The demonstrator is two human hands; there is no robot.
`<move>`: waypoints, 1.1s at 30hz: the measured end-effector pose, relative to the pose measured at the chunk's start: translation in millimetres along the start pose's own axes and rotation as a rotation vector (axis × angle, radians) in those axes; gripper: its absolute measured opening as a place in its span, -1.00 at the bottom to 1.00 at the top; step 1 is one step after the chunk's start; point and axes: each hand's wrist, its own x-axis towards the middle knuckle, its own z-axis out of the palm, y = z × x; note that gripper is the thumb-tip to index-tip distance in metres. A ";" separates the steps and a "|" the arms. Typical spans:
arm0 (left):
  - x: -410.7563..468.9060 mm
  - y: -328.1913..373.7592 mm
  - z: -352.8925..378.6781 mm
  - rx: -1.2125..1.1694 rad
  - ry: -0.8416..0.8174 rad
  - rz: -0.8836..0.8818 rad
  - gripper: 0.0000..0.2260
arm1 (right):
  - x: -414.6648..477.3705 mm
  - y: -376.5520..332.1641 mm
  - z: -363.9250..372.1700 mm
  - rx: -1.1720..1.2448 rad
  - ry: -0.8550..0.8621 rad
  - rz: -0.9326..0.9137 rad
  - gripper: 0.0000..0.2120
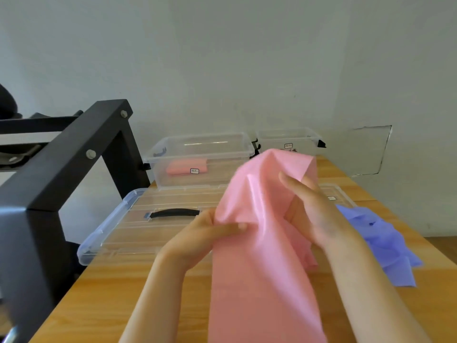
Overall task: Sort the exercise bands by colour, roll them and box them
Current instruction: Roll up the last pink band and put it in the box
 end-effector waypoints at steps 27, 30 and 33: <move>12.9 -13.2 -11.0 -0.308 -0.044 0.095 -0.35 | 2.4 11.5 -3.5 0.063 0.072 0.124 -0.39; 12.4 -11.6 -9.5 -0.066 0.079 0.062 -0.38 | 1.0 9.5 -12.1 -0.049 0.026 0.127 -0.13; 15.4 -14.2 -10.4 0.003 0.177 0.078 -0.41 | -0.9 6.3 -12.7 -0.081 -0.020 0.086 -0.27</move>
